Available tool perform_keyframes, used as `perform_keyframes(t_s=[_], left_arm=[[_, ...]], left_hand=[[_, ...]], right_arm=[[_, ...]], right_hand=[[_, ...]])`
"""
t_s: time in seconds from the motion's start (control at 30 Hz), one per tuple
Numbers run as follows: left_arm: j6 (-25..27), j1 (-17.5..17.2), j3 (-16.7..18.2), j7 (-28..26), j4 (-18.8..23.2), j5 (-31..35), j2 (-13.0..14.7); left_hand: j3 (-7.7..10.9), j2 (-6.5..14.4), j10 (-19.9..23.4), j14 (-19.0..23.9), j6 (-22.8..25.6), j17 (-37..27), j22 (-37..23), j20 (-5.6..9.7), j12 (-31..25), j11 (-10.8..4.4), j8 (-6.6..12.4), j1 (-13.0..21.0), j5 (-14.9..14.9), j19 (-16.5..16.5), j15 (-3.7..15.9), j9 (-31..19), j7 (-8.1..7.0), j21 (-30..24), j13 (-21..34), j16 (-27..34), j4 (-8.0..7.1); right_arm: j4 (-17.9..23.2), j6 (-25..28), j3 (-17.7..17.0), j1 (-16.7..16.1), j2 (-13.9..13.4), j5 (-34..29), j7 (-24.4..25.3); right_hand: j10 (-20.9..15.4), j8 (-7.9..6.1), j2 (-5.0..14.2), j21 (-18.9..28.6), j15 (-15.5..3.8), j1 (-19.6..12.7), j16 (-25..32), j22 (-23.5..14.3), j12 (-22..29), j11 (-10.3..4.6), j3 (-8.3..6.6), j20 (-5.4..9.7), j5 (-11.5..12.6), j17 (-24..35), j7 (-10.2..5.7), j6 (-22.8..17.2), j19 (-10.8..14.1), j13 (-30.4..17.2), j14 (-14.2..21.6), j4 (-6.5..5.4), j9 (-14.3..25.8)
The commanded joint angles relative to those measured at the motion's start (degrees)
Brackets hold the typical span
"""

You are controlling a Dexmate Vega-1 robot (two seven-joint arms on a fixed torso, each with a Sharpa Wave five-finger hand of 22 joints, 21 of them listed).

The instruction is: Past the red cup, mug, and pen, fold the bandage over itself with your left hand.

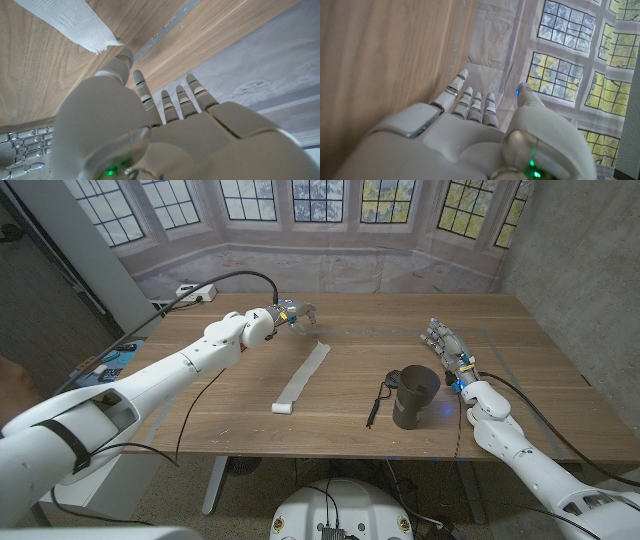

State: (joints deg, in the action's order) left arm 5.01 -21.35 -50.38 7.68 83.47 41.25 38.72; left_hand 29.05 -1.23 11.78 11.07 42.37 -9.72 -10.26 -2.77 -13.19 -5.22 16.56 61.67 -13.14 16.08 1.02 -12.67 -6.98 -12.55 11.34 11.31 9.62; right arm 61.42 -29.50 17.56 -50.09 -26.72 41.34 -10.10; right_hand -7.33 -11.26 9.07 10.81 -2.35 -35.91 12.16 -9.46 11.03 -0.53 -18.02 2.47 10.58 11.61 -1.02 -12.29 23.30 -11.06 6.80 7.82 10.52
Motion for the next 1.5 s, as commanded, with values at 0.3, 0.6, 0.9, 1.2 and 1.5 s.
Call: perform_keyframes(t_s=[0.3, 0.6, 0.9, 1.2, 1.5], left_arm=[[1.9, -2.9, -0.1, -6.5, -0.2, 1.5, -1.0], [2.5, -3.4, -0.5, -8.3, -1.3, 1.9, -1.4], [3.0, -3.3, -1.3, -10.0, -2.7, 2.9, -1.9], [2.7, -3.2, -2.4, -13.2, -4.7, 3.7, -3.1], [2.6, -2.6, -3.3, -14.4, -6.5, 3.5, -4.3]], left_hand=[[-1.14, -1.3, 1.8, 1.5, 1.4, -0.3, -0.2, 0.43, -0.5, -0.24, 0.56, 0.0, -0.1, 0.9, 0.37, -0.4, 0.43, -0.2, 0.2, 0.1, -0.23], [-1.79, -1.5, 3.0, 2.7, 2.7, -0.4, -0.2, 0.50, -0.7, -0.58, 1.17, 0.1, 0.2, 1.2, 0.75, -0.5, 0.68, -0.2, 0.3, 0.3, -0.38], [-2.13, -1.7, 3.2, 3.0, 3.0, -0.4, -0.2, 0.57, -0.6, -0.67, 1.32, 0.1, 0.4, 1.2, 0.94, -0.5, 0.49, -0.2, 0.3, 0.3, -0.39], [-2.57, -1.8, 3.4, 3.5, 2.9, -0.5, -0.3, 0.57, -0.6, -0.62, 1.36, 0.0, 0.6, 1.3, 1.05, -0.6, 0.67, -0.2, 0.3, 0.4, -0.53], [-2.88, -1.9, 3.8, 3.9, 3.2, -0.5, -0.3, 0.53, -0.6, -0.65, 1.50, 0.0, 0.7, 1.4, 1.08, -0.7, 0.84, -0.2, 0.4, 0.4, -0.62]], right_arm=[[-0.5, 0.3, -0.4, -0.2, -1.0, 0.4, -1.1], [-1.4, 0.6, -0.2, 0.5, -1.1, 0.3, -1.9], [-3.0, 0.5, 0.1, 1.5, -0.6, 0.4, -3.0], [-4.0, 0.6, 0.2, 2.2, -0.5, 0.4, -3.6], [-4.4, 0.6, 0.2, 2.5, -0.5, 0.5, -4.0]], right_hand=[[-0.3, 0.00, -0.02, 0.2, -1.60, -0.5, 0.3, -0.2, 0.3, 0.51, -0.06, 2.99, -0.1, 0.1, 0.11, -0.4, 0.4, -0.1, 0.6, 0.39, 0.3], [-0.3, 0.03, 0.01, 0.2, -1.64, -0.5, 0.3, -0.2, 0.3, 0.42, -0.04, 3.01, -0.1, 0.1, 0.11, -0.4, 0.4, -0.1, 0.6, 0.38, 0.3], [-0.3, 0.05, 0.01, 0.2, -1.66, -0.5, 0.4, -0.2, 0.3, 0.44, -0.03, 3.04, -0.1, 0.1, 0.07, -0.4, 0.3, -0.1, 0.6, 0.39, 0.3], [-0.3, 0.07, -0.01, 0.2, -1.62, -0.5, 0.3, -0.2, 0.3, 0.46, 0.01, 3.02, -0.2, 0.1, 0.12, -0.4, 0.4, -0.1, 0.6, 0.41, 0.4], [-0.3, 0.07, 0.01, 0.2, -1.61, -0.6, 0.3, -0.2, 0.3, 0.43, 0.00, 3.04, -0.2, 0.1, 0.10, -0.5, 0.4, -0.1, 0.6, 0.44, 0.4]])
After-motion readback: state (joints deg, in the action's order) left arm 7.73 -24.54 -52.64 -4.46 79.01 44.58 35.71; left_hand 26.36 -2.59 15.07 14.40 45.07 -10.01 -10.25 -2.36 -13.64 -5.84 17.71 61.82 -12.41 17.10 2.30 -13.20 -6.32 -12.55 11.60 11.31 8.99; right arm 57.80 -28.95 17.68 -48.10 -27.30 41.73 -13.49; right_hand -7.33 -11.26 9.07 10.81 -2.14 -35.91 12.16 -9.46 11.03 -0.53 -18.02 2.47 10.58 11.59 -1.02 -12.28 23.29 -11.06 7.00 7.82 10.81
